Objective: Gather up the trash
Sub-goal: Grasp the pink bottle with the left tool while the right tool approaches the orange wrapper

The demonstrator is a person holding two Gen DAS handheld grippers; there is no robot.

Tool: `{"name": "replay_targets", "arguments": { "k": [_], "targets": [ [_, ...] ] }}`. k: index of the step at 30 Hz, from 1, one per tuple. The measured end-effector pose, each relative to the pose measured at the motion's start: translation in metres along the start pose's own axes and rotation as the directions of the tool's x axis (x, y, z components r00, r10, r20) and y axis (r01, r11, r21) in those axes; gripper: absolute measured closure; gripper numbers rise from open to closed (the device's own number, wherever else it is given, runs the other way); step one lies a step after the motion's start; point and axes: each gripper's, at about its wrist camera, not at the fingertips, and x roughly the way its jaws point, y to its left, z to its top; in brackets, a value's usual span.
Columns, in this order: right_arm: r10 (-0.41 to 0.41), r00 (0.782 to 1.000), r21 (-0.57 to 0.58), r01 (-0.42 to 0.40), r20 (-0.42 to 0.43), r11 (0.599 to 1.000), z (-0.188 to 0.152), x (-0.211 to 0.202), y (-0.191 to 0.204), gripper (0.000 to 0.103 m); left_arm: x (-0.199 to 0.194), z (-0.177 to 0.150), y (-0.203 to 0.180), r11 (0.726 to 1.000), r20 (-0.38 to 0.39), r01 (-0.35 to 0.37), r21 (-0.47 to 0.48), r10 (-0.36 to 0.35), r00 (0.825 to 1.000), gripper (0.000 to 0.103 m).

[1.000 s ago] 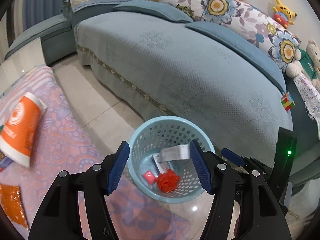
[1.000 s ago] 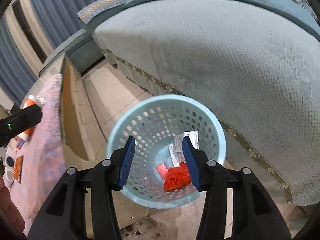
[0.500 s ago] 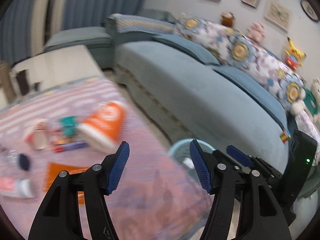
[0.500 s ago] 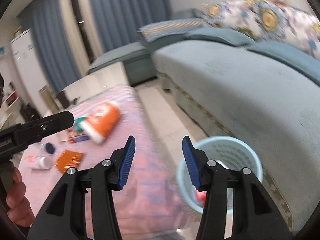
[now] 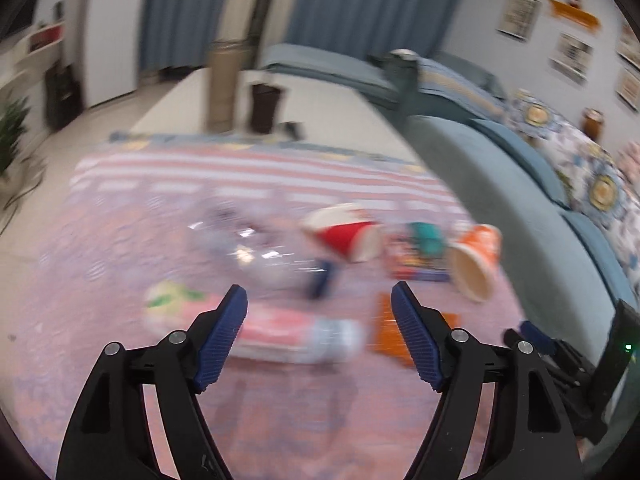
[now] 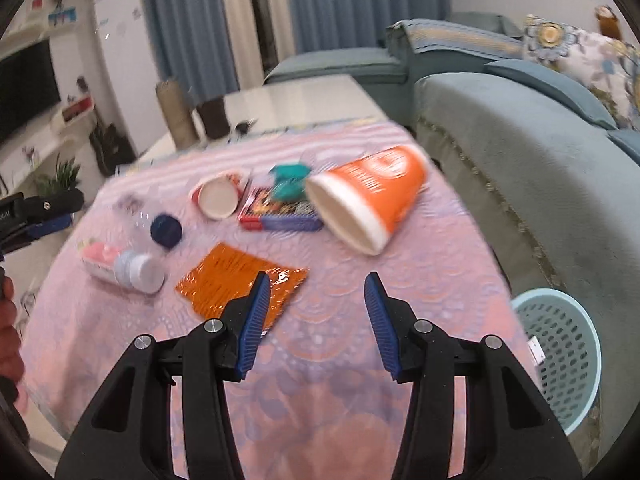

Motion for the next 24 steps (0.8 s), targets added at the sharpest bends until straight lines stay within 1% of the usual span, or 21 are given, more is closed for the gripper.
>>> {"name": "replay_targets", "arguments": {
  "k": [1,3,5,7,9,11,13,17,21,24],
  "targets": [
    [0.002,1.0,-0.01,-0.002,-0.01,1.0,0.0,0.005,0.005,0.058,0.004,0.0,0.016,0.999,-0.007,-0.029,-0.025,0.029,1.0,0.03],
    [0.012,0.999,-0.037,-0.013,-0.03,0.999,-0.002,0.016,0.017,0.058,0.011,-0.003,0.04,0.996,-0.017,-0.065,-0.065,0.064,0.998,0.03],
    [0.005,0.999,-0.056,-0.007,-0.046,0.998,-0.004,0.025,0.023,0.058,0.02,-0.005,0.065,0.989,-0.03,-0.102,-0.106,0.099,0.995,0.03],
    [0.0,0.998,-0.066,-0.004,-0.061,0.998,-0.008,0.031,0.025,0.058,0.031,-0.01,0.085,0.984,-0.055,-0.119,-0.134,0.112,0.992,0.03],
    [-0.003,0.997,-0.065,-0.001,-0.071,0.998,-0.01,0.033,0.025,0.057,0.04,-0.015,0.096,0.982,-0.075,-0.11,-0.151,0.1,0.992,0.029],
    [-0.008,0.998,-0.067,0.003,-0.066,0.998,-0.01,0.032,0.025,0.058,0.043,-0.018,0.106,0.981,-0.076,-0.032,-0.191,0.017,0.997,0.028],
    [-0.012,0.997,-0.07,0.006,-0.075,0.998,-0.01,0.034,0.025,0.058,0.042,-0.023,0.107,0.979,-0.087,0.017,-0.201,-0.035,0.996,0.028],
    [-0.018,0.997,-0.07,0.013,-0.07,0.997,-0.01,0.034,0.025,0.058,0.031,-0.041,0.091,0.986,-0.112,0.08,-0.143,-0.097,0.989,0.028],
    [-0.019,0.997,-0.06,0.015,-0.07,0.998,-0.009,0.035,0.023,0.058,0.011,-0.065,0.068,0.98,-0.141,0.171,-0.106,-0.185,0.973,0.028],
    [-0.014,0.997,-0.045,0.01,-0.073,0.999,-0.009,0.036,0.02,0.058,-0.005,-0.085,0.045,0.964,-0.173,0.262,-0.054,-0.267,0.948,0.028]
  ]
}}
